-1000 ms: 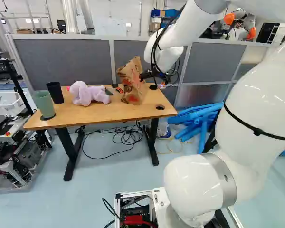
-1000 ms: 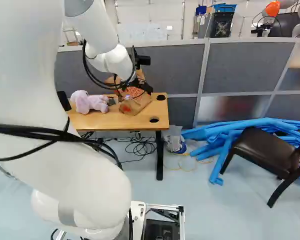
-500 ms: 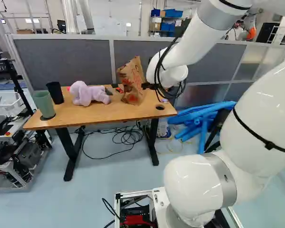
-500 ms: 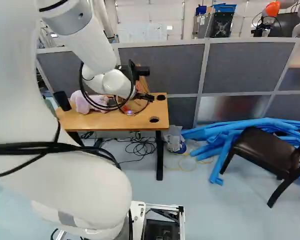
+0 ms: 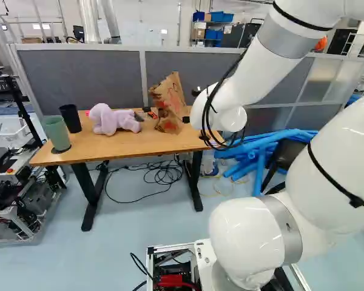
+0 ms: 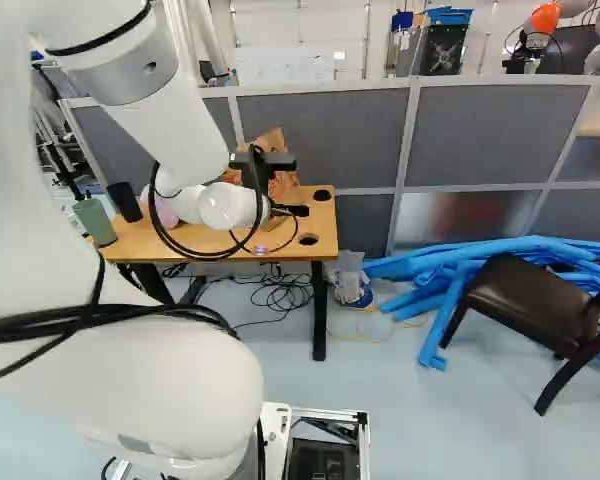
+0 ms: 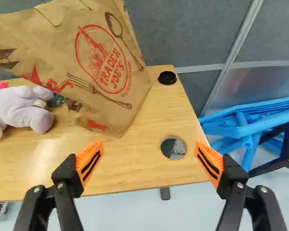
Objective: Pick up the bag on the ground and place it on the table
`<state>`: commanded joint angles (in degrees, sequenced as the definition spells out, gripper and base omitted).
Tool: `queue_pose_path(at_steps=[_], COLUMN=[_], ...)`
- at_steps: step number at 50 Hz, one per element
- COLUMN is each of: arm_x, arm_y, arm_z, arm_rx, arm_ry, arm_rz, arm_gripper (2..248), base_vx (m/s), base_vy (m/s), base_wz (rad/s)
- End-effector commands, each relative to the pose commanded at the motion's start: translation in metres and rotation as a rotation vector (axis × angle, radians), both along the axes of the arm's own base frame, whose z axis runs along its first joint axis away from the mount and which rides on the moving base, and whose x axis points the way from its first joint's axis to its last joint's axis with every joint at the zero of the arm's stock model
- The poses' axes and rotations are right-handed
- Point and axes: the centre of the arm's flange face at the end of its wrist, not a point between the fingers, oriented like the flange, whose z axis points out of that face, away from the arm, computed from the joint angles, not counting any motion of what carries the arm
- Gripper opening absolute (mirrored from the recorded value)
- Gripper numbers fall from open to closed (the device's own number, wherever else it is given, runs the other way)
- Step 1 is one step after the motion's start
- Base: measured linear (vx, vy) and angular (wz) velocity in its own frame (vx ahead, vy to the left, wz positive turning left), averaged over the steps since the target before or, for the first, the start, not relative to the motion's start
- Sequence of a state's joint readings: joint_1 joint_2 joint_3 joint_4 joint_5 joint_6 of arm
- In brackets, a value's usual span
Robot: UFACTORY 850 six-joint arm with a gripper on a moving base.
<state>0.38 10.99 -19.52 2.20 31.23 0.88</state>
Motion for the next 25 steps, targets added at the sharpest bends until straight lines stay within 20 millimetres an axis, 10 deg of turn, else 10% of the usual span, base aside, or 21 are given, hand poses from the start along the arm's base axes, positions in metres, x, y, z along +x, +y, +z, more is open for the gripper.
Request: queue_pose_path(at_steps=[25], arm_x=[-0.043], arm_y=[-0.001], arm_z=[-0.027], arm_rx=[-0.021], arm_ry=[-0.089], arm_rz=[0.016], arm_gripper=[247], base_vx=[0.000], base_vy=[0.000], base_wz=[0.000])
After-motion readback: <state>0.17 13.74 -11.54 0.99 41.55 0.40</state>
